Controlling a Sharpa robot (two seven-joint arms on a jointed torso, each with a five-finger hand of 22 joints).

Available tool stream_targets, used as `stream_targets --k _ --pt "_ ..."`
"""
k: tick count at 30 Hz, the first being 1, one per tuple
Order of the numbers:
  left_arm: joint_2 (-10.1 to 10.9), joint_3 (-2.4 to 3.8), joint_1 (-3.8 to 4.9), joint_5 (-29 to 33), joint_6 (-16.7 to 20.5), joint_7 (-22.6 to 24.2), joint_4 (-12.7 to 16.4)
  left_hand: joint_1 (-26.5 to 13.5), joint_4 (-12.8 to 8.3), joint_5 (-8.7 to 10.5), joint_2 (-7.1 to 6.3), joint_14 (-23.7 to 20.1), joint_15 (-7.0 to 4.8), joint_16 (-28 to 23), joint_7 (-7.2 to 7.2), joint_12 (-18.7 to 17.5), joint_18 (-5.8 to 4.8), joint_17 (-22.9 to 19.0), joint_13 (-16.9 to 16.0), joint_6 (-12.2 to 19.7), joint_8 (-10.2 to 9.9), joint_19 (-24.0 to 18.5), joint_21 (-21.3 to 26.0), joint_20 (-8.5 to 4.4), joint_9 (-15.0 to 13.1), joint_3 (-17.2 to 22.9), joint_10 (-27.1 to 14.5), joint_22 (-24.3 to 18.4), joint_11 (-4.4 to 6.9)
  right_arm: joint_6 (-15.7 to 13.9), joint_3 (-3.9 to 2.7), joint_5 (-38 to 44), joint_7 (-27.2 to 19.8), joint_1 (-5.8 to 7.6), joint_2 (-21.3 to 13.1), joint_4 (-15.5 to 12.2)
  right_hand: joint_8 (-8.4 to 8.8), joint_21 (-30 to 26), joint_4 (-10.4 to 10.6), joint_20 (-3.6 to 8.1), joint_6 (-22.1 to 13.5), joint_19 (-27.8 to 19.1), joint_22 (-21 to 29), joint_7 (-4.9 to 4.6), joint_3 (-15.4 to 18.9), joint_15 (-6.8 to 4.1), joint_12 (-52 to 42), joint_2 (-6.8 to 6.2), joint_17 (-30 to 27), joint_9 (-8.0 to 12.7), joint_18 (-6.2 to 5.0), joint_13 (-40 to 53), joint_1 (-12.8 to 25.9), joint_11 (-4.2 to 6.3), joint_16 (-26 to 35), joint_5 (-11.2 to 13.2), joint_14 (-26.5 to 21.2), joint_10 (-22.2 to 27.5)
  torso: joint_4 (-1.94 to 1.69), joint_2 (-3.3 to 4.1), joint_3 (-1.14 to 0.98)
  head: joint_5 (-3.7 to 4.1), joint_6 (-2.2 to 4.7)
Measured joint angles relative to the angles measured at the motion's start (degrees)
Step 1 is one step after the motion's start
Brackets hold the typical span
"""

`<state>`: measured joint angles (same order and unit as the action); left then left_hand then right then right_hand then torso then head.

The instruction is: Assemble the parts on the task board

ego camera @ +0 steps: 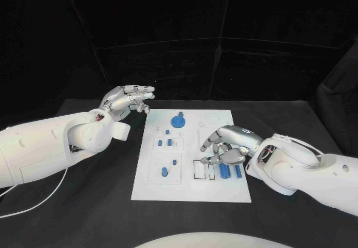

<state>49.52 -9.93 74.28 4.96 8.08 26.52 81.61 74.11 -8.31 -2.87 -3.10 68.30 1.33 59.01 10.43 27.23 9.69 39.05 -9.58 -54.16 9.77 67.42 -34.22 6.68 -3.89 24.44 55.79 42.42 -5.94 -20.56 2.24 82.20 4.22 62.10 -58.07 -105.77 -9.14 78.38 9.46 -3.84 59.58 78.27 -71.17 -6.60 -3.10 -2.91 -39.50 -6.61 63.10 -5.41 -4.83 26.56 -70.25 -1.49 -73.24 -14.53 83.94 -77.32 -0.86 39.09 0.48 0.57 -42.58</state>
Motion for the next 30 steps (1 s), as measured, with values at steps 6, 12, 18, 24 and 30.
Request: stream_targets --k 6,12,18,24,30 --pt "-0.12 0.00 0.00 0.00 -0.06 -0.04 -0.03 0.00 0.00 0.00 0.00 0.00 0.00 0.00 0.00 0.00 0.00 0.00 0.00 0.00 0.00 0.00 0.00 0.00 0.00 0.00 0.00 0.00 0.00 1.57 0.05 -4.13 5.14 0.19 -4.86 -1.73 -4.88 2.76 5.19 0.49 -0.59 1.85 -3.70 0.72 5.80 -0.19 -20.36 1.09 5.66 -1.69 0.89 24.72 1.09 0.60 -4.16 1.03 0.00 0.29 0.48 -0.24 0.04 1.32 0.23" --pt "-0.19 0.00 0.00 -0.01 -0.12 -0.08 -0.03 0.00 0.00 0.00 0.00 0.00 0.00 0.00 0.00 0.00 0.00 0.00 0.00 0.00 0.00 0.00 0.00 0.00 0.00 0.00 0.00 0.00 0.00 3.72 0.09 -3.06 11.60 0.19 -6.39 -2.71 -9.95 3.17 7.13 0.64 -0.98 2.24 -3.78 1.87 10.30 -0.19 -26.30 2.04 7.73 -5.27 0.87 33.21 3.41 0.98 -5.30 -0.85 -0.01 -0.70 0.62 -0.31 0.04 2.21 0.16" --pt "-0.13 0.00 0.00 -0.01 -0.15 -0.12 -0.02 0.00 0.00 0.00 0.00 0.00 0.00 0.00 0.00 0.00 0.00 0.00 0.01 0.00 0.00 0.00 0.00 0.00 0.00 0.00 0.00 0.01 0.00 6.15 0.14 0.81 17.68 0.06 -6.21 -2.67 -11.82 3.17 7.37 0.65 -3.05 2.24 -3.78 1.70 11.96 -0.19 -26.32 1.86 8.13 -7.28 0.87 34.22 4.17 0.98 -5.61 0.41 -0.01 -0.04 0.62 -0.31 0.04 2.58 0.02" --pt "-0.05 0.00 0.00 -0.01 -0.18 -0.15 0.02 0.00 0.00 0.00 0.00 0.00 0.00 0.00 0.00 0.00 0.00 0.00 0.01 0.00 0.00 0.00 0.00 0.00 0.00 0.00 0.00 0.01 0.00 8.00 0.20 4.00 21.64 -0.50 -4.39 -2.05 -12.38 3.17 7.41 0.65 -3.62 2.23 -3.77 1.53 12.12 -0.19 -25.70 1.87 8.18 -7.97 0.86 34.03 4.76 0.77 -5.61 0.52 -0.01 0.17 0.62 -0.29 0.04 2.61 -0.15" --pt "0.01 -0.01 0.00 -0.01 -0.21 -0.17 0.05 0.00 0.00 0.00 0.00 0.00 0.00 0.00 0.00 0.00 0.00 0.01 0.01 0.00 0.00 0.00 0.00 0.00 0.00 0.00 0.00 0.01 0.00 9.48 0.22 5.66 23.40 -1.37 -2.41 -0.91 -12.98 3.17 7.41 0.65 -4.00 2.23 -3.77 1.49 12.12 -0.18 -25.70 1.87 8.33 -8.45 0.86 34.21 4.76 0.98 -5.61 0.52 -0.01 0.37 0.59 -0.25 0.04 2.53 -0.42"
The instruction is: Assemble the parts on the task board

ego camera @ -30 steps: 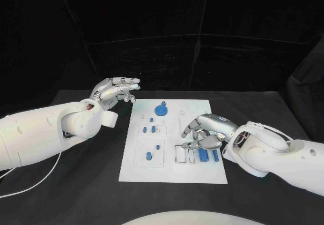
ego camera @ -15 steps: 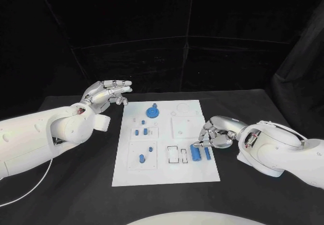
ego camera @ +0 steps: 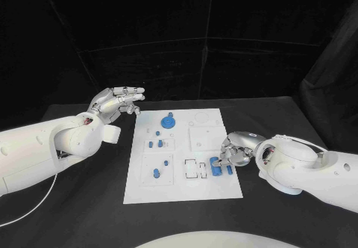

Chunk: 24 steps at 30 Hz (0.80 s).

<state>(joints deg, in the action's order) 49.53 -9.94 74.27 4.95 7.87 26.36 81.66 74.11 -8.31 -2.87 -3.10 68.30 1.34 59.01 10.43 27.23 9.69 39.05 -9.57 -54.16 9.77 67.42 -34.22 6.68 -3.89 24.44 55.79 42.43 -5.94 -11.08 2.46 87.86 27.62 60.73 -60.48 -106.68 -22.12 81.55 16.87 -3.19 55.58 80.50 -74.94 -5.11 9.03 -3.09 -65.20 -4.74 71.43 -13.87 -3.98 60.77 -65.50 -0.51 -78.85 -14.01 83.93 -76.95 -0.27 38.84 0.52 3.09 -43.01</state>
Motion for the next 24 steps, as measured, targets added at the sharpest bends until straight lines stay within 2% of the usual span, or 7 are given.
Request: stream_targets --k 7,9,14,20,24 --pt "0.09 0.00 0.00 0.00 -0.06 -0.03 0.00 -0.21 0.00 0.00 0.21 -0.22 -0.22 0.00 0.00 0.48 0.01 -0.17 -0.07 0.00 0.00 0.00 0.27 0.00 0.00 0.00 -0.21 -0.06 -0.21 2.02 0.05 1.28 1.19 -0.99 2.09 1.43 -0.29 0.00 0.00 0.00 -0.59 0.00 0.00 -0.23 0.00 0.00 0.28 0.00 -0.01 -0.41 0.00 0.10 0.00 -0.20 0.00 0.00 0.00 0.20 0.00 0.01 0.00 -0.23 -0.30" --pt "0.11 0.00 -0.01 0.00 -0.08 -0.04 -0.01 -0.21 0.00 0.00 0.21 -0.22 -0.22 0.00 0.00 0.48 0.01 -0.18 -0.07 0.00 0.00 0.00 0.27 0.00 0.00 0.00 -0.21 -0.06 -0.21 2.53 0.02 1.64 1.44 -1.26 2.54 1.73 -0.56 0.00 0.00 0.00 -0.77 0.00 0.01 -0.04 0.00 0.00 0.28 0.03 -0.01 -0.64 0.00 0.10 -0.04 -0.20 0.00 0.00 0.00 0.20 0.00 0.00 -0.01 -0.29 -0.39" --pt "0.17 0.00 -0.01 0.00 -0.14 -0.05 -0.03 -0.21 0.00 0.00 0.21 -0.21 -0.21 0.00 0.00 0.48 0.00 -0.18 -0.07 0.00 0.00 0.00 0.27 0.00 0.00 0.00 -0.21 -0.05 -0.21 2.84 -0.21 2.54 1.84 -1.60 3.52 2.28 -1.36 0.00 0.00 0.00 -1.16 -0.01 0.01 -0.18 0.00 0.00 0.29 0.97 0.08 -1.37 0.00 0.44 -0.94 -0.20 0.00 -0.54 0.00 0.19 0.00 -0.03 -0.01 -0.29 -0.41" --pt "0.22 0.00 -0.01 0.00 -0.18 -0.06 -0.02 -0.21 0.00 0.00 0.21 -0.24 -0.18 0.00 0.00 0.48 0.01 -0.17 -0.07 0.00 0.00 0.00 0.27 0.00 0.00 0.00 -0.21 -0.05 -0.21 2.26 -0.29 3.07 2.21 -1.92 4.11 2.48 -2.29 0.22 0.00 0.00 -1.45 -0.01 0.01 0.02 0.00 0.00 0.29 3.85 0.54 -2.35 0.00 1.39 -1.35 -0.20 -0.26 -2.11 0.00 0.19 0.00 -0.05 0.02 -0.29 -0.36" --pt "0.32 0.00 -0.01 0.00 -0.20 -0.07 0.00 -0.21 0.00 0.00 0.21 -0.42 -0.01 0.00 0.00 0.48 0.00 -0.17 -0.07 0.00 0.00 0.00 0.27 0.00 0.00 0.00 -0.21 -0.05 -0.21 0.54 -0.17 1.62 2.37 -2.17 3.65 2.11 -3.28 0.48 -0.33 0.00 -1.97 -0.01 0.01 0.36 -0.32 0.00 -0.26 5.93 1.33 -3.04 -0.01 2.85 -2.48 0.22 -0.68 -5.93 0.00 -0.23 0.00 -0.06 0.03 -0.27 -0.32"
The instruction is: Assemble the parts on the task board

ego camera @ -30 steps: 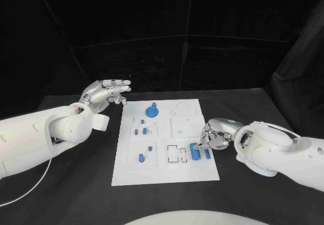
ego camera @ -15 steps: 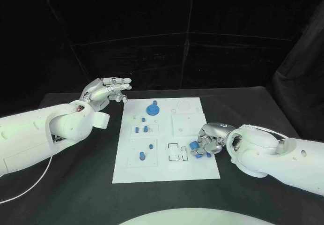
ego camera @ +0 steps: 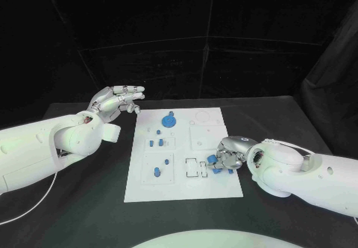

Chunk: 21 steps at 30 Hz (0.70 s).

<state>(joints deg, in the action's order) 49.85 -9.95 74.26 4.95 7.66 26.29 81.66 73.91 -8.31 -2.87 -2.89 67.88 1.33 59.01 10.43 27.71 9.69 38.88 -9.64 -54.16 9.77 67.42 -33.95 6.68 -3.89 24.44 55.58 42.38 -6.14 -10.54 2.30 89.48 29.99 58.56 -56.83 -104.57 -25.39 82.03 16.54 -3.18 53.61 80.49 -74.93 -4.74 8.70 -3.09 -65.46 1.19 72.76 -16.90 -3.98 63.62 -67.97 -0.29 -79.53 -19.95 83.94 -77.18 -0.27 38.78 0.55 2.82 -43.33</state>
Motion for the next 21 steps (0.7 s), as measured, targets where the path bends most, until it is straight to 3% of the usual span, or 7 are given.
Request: stream_targets --k 3,9,15,21 --pt "0.04 0.00 0.00 0.00 -0.01 0.00 0.01 0.00 0.00 0.00 0.00 0.00 0.00 0.00 0.00 0.00 0.00 0.00 0.00 0.00 0.00 0.00 0.00 0.00 0.00 0.00 0.00 0.00 0.00 -2.13 0.13 -2.39 0.00 -0.14 -1.03 -0.60 -0.23 0.00 -0.22 0.21 0.25 0.21 0.00 0.12 -0.22 0.00 0.00 1.19 0.20 -0.25 0.00 0.40 -1.19 0.10 -0.23 -1.76 0.00 -0.11 0.01 -0.03 0.00 0.00 0.03" --pt "0.07 -0.01 0.00 0.00 -0.04 -0.02 0.01 0.00 0.00 0.00 0.00 0.00 0.00 0.00 0.00 0.00 0.00 0.00 0.00 0.00 0.00 0.00 0.00 0.00 0.00 0.00 0.00 0.00 0.00 -6.75 0.22 -8.12 -0.73 -0.27 -3.02 -2.65 -0.71 0.24 -0.24 0.43 0.36 0.42 0.00 0.23 -0.22 -0.21 0.00 1.31 0.33 -1.29 0.00 0.76 -2.52 0.20 -0.23 -3.31 0.21 -0.21 0.02 -0.08 0.02 -0.12 0.22" --pt "0.01 -0.01 0.00 0.00 -0.10 -0.04 -0.01 0.00 0.00 0.00 0.00 0.00 0.00 0.00 0.00 0.00 0.00 0.00 0.01 0.00 0.00 0.00 0.00 0.00 0.00 0.00 0.00 0.01 0.00 -10.87 0.18 -14.85 -3.06 -0.25 -2.25 -4.02 -0.70 0.24 -0.60 0.42 0.35 0.42 0.01 0.22 -0.28 -0.20 0.59 1.40 0.06 -1.69 0.00 0.51 -3.37 0.20 -0.23 -4.38 0.21 -0.20 0.03 -0.07 0.02 -0.18 0.55" --pt "0.02 -0.01 0.00 0.00 -0.15 -0.07 0.02 0.00 0.00 0.00 0.00 0.01 0.00 0.00 0.00 0.00 0.00 0.01 0.01 0.00 0.00 0.00 0.00 0.00 0.00 0.00 0.00 0.01 0.00 -11.83 0.17 -18.40 -4.21 -0.24 -0.28 -4.07 -0.65 0.24 -0.75 0.43 0.26 0.42 0.01 0.12 -0.12 -0.20 1.14 1.55 -0.14 -1.71 0.00 -0.04 -3.52 0.19 -0.23 -4.38 0.21 -0.20 -0.07 0.01 0.03 -0.44 0.41"
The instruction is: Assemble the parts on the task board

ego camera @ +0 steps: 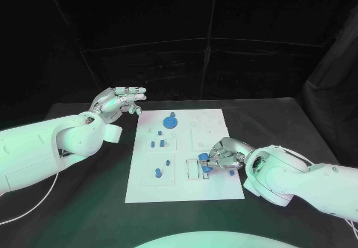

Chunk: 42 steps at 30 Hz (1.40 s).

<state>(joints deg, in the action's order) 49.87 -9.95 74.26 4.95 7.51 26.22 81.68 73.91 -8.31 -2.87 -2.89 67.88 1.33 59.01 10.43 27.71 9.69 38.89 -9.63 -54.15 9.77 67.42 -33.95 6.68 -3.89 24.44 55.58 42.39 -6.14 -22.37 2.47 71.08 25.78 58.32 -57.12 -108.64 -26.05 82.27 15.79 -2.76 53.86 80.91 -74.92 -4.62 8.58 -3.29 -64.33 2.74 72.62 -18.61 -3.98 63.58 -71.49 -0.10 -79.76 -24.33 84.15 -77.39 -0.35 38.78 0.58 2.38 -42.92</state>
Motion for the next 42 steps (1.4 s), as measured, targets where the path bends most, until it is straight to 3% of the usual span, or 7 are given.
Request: stream_targets --k 17,22,25,28,31,35,42 --pt "-0.01 -0.01 0.00 0.00 -0.08 -0.06 0.09 0.00 0.00 0.00 0.00 0.00 0.00 0.00 0.00 0.00 0.00 0.01 0.00 0.00 0.00 0.00 0.00 0.00 0.00 0.00 0.00 0.01 0.00 3.57 0.01 1.91 3.10 0.00 4.64 1.80 -0.20 -0.30 0.85 -0.03 0.03 -0.03 0.00 0.02 3.54 0.00 3.30 -0.36 -1.07 -1.26 0.00 -1.69 2.20 -0.12 0.71 4.23 0.00 0.57 0.03 0.02 0.02 -0.29 -0.31" --pt "0.00 -0.01 0.00 0.00 -0.08 -0.08 0.10 0.00 0.00 0.00 0.00 0.00 0.00 0.00 0.00 0.00 0.00 0.01 0.01 0.00 0.00 0.00 0.00 0.00 0.00 0.00 0.00 0.01 0.00 3.85 0.01 3.45 4.30 0.00 5.13 1.99 -0.27 -1.14 0.90 -0.20 -0.01 -0.87 0.01 -0.02 6.32 0.00 6.52 -1.23 -2.18 -1.96 -0.01 -3.89 5.78 -0.28 1.81 12.70 0.00 1.99 0.06 0.03 0.01 -0.38 -0.34" --pt "0.00 -0.01 0.00 0.00 -0.08 -0.09 0.11 0.00 0.00 0.00 0.00 0.00 0.00 0.00 0.00 0.00 0.00 0.00 0.01 0.00 0.00 0.00 0.00 0.00 0.00 0.00 0.00 0.01 0.00 3.88 0.01 4.38 4.81 0.00 5.33 2.02 -0.06 -1.62 0.98 -0.49 -0.50 -1.38 0.08 -0.12 6.76 0.00 8.41 -3.49 -2.84 -2.36 -0.01 -5.10 8.50 -0.33 2.33 17.35 0.00 2.61 0.06 0.03 -0.01 -0.39 -0.38" --pt "0.00 -0.01 0.00 0.00 -0.08 -0.10 0.11 0.00 0.00 0.00 0.00 0.00 0.00 0.00 0.00 0.00 0.00 0.01 0.01 0.00 0.00 0.00 0.00 0.00 0.00 0.00 0.00 0.01 0.00 3.87 0.01 5.23 5.20 0.00 5.42 2.02 -0.06 -1.97 1.12 -0.65 -1.00 -1.67 0.49 -0.22 3.89 0.00 9.82 -6.87 -3.18 -2.87 -0.01 -5.91 11.87 -0.63 2.69 20.38 0.00 2.91 0.06 0.02 -0.01 -0.43 -0.43" --pt "0.00 -0.01 0.00 0.00 -0.08 -0.11 0.11 0.00 0.00 0.00 0.00 0.00 0.00 0.00 0.00 0.00 0.00 0.01 0.01 0.00 0.00 0.00 0.00 0.00 0.00 0.00 0.00 0.01 0.00 3.81 0.01 6.02 5.44 0.00 5.44 2.02 -0.06 -2.36 1.18 -0.40 -1.28 -1.89 0.87 -0.35 2.35 0.00 11.11 -8.93 -3.45 -3.18 -0.01 -6.77 13.93 -0.41 3.09 20.97 0.00 3.30 0.06 0.02 -0.01 -0.43 -0.48" --pt "0.00 -0.01 0.00 0.00 -0.09 -0.12 0.11 0.00 0.00 0.00 0.00 0.00 0.00 0.00 0.00 0.00 0.00 0.01 0.01 0.00 0.00 0.00 0.00 0.00 0.00 0.00 0.00 0.01 0.00 3.72 0.00 6.86 5.50 0.00 5.34 1.87 -0.06 -2.46 1.15 -0.40 -1.28 -1.89 0.89 -0.35 1.22 0.00 11.17 -9.04 -3.45 -3.40 -0.01 -6.87 14.04 -0.41 3.09 20.83 0.00 3.30 0.06 0.02 -0.02 -0.43 -0.57" --pt "0.02 -0.01 0.00 0.00 -0.11 -0.13 0.09 0.00 0.00 0.00 0.00 0.00 0.00 0.00 0.00 0.00 0.00 0.01 0.01 0.00 0.00 0.00 0.00 0.00 0.00 0.00 0.00 0.01 0.00 3.79 0.00 7.89 4.64 0.01 4.83 1.40 -0.38 -2.46 -2.66 -0.40 -1.28 -1.89 0.86 -0.35 -1.03 0.00 11.45 -7.18 -3.18 -4.26 -0.01 -6.60 3.24 -0.41 3.09 15.49 0.00 3.30 0.07 0.02 -0.04 -0.42 -0.71"
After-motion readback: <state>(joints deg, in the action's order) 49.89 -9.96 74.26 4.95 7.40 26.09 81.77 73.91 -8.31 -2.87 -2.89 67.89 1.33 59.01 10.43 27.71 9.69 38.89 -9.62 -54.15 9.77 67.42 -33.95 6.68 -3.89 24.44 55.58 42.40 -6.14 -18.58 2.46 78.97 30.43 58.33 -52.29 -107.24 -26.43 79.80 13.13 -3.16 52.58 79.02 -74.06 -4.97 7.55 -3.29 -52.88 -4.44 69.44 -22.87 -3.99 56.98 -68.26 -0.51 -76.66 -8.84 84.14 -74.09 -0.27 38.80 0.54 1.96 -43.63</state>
